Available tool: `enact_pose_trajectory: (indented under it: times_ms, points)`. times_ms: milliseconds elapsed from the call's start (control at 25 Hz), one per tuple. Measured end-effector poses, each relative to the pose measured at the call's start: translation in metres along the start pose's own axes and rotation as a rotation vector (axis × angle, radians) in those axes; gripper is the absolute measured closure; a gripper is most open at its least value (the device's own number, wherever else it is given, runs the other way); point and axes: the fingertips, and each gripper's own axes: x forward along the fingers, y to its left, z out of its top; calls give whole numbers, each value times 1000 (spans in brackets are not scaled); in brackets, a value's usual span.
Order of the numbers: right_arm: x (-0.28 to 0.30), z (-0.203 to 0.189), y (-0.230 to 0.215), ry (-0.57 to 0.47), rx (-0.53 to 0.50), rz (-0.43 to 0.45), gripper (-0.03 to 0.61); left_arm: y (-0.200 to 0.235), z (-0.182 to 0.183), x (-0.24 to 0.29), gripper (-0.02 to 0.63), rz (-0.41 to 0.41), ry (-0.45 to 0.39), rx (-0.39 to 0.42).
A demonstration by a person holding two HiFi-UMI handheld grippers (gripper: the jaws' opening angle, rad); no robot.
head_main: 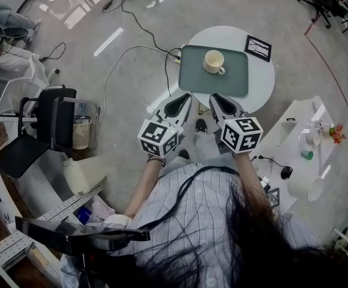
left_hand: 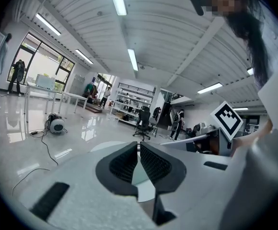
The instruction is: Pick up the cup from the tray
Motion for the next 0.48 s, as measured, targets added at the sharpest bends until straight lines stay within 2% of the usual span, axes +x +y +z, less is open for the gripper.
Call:
enact_pose_trajectory:
  times_ms: [320, 480]
  points:
    - [42, 10, -59, 39, 16, 20, 520, 12, -20, 47, 600, 11, 77, -18]
    - [65, 14, -81, 74, -14, 43, 520, 20, -22, 66, 600, 5, 108, -12]
